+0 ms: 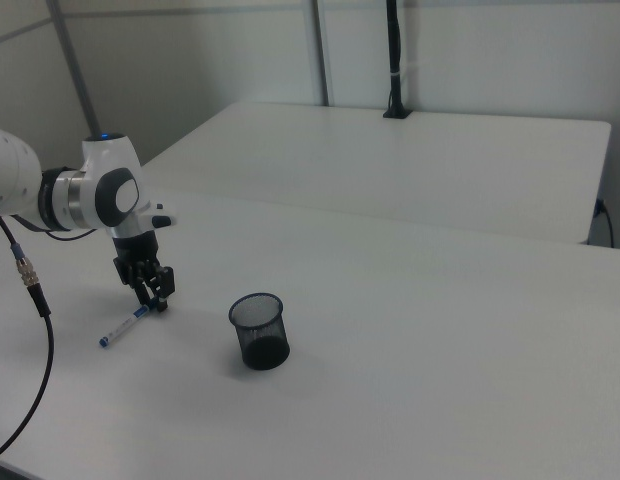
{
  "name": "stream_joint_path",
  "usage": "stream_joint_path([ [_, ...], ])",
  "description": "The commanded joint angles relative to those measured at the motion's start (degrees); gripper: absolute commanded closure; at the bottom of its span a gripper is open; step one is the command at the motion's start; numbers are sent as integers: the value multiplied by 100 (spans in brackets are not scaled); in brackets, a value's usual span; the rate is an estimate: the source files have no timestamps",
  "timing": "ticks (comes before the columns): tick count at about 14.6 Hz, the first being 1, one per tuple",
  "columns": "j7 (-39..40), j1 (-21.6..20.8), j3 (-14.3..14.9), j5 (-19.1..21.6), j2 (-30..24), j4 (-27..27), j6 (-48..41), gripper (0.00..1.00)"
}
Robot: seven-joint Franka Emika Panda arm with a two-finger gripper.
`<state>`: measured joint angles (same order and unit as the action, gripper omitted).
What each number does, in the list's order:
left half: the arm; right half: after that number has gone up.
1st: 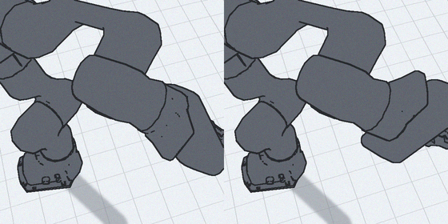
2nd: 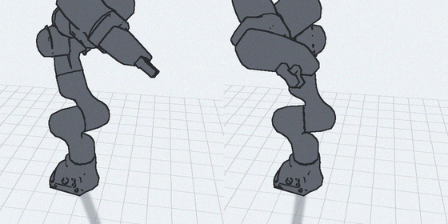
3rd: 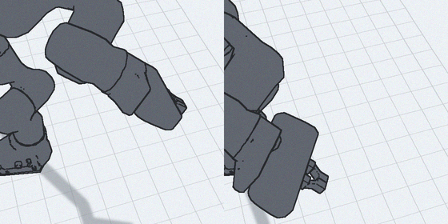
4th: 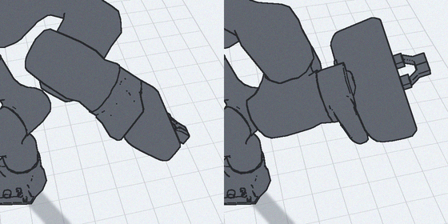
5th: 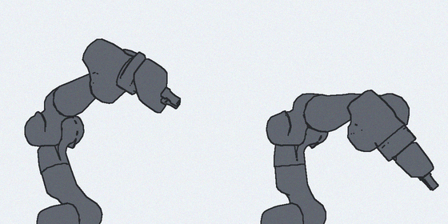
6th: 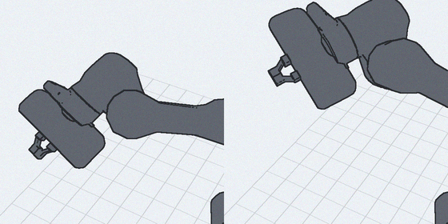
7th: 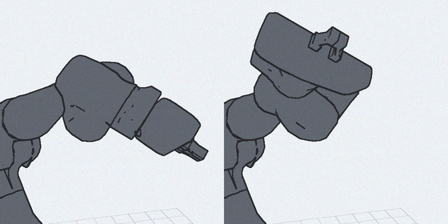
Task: Insert the marker
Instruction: 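Lower the gripper and close it around the marker's middle, then lift the marker and carry it above the black mesh cup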
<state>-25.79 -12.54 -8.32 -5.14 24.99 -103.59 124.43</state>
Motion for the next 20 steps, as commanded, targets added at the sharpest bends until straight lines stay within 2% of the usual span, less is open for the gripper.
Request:
stream_joint_path([
  [1,-198,-82,49,-93,93,23,152,81],
  [2,-199,-82,49,-84,93,23,152,94],
  [3,-199,-74,49,-67,41,23,117,100],
  [9,-111,-3,49,-67,-398,32,-225,100],
  [15,425,470,111,-5,-1382,93,-498,100],
  [18,969,787,260,30,-1769,129,-463,100],
  [20,1215,902,488,39,-1901,129,-350,100],
])
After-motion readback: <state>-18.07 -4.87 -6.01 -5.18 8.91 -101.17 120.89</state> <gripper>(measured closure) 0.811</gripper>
